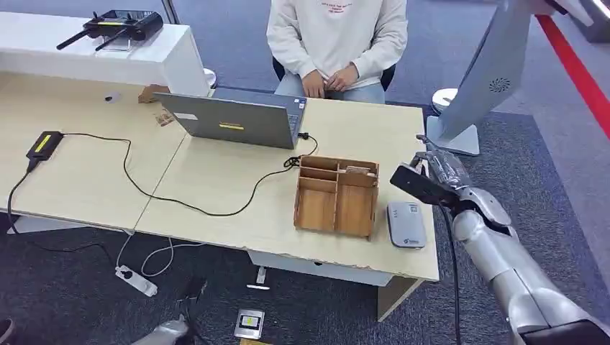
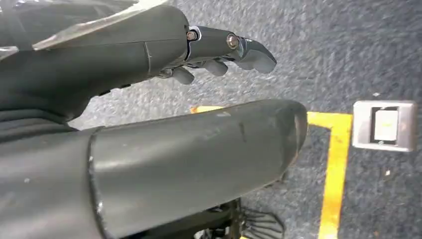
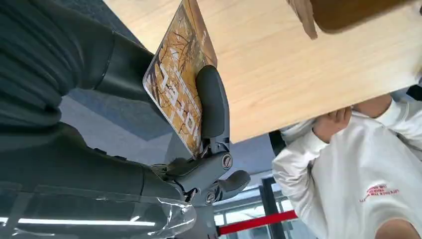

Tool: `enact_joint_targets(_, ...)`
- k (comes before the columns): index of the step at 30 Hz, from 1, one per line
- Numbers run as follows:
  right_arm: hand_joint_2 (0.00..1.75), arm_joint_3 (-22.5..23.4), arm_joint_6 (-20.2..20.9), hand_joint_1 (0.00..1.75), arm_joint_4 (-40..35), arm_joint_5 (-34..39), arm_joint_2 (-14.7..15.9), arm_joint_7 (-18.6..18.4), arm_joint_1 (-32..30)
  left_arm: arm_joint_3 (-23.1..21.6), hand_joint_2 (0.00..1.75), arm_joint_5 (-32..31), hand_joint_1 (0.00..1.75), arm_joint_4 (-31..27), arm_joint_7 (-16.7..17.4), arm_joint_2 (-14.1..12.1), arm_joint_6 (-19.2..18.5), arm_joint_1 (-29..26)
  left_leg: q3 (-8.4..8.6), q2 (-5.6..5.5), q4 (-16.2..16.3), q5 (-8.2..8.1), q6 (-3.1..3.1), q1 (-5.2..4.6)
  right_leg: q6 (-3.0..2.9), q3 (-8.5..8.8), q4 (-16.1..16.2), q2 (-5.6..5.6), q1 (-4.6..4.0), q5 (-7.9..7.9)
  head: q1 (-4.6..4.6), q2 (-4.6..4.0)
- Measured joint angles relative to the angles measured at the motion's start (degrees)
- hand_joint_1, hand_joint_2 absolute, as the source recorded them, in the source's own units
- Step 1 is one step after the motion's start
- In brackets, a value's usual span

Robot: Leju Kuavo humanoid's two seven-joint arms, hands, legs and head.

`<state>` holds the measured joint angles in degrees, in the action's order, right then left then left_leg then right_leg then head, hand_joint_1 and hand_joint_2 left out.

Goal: Pass the card to the sensor for recognition and then transmit it.

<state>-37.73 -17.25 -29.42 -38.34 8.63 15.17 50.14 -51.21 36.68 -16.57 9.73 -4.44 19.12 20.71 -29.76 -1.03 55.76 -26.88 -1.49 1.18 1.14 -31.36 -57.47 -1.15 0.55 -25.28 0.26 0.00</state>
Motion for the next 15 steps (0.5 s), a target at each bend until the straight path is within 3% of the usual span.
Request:
enact_joint_targets(4, 1.75, -0.2, 1.0, 1.75, -1.0, 0.1, 0.1, -0.9, -0.3, 0.0, 0.00, 0.0, 0.00, 0.0, 0.4, 0.0, -0.1, 0.0, 0.02, 0.00, 0.0, 0.00, 0.00, 0.01, 0.00, 0.00, 0.0, 0.00, -0.01, 0.00, 0.00, 0.00)
enact_joint_targets(9, 1.75, -0.4, -1.8, 1.75, -5.7, -2.0, -0.6, -10.2, -7.4, 0.0, 0.00, 0.0, 0.00, 0.0, -0.4, -0.1, -1.2, -0.2, 0.00, -0.06, 0.0, -0.01, -0.01, 0.05, -0.01, 0.08, 0.0, 0.07, -0.06, -0.03, 0.00, 0.00)
enact_joint_targets(15, 1.75, -0.9, -1.8, 1.75, -9.7, -2.4, -1.0, -11.0, -11.4, 0.1, 0.00, 0.0, 0.00, 0.0, -0.4, -0.3, -1.2, -0.3, -0.01, -0.07, 0.0, -0.01, 0.00, 0.04, -0.01, 0.04, 0.0, 0.07, -0.04, -0.03, 0.00, 0.00)
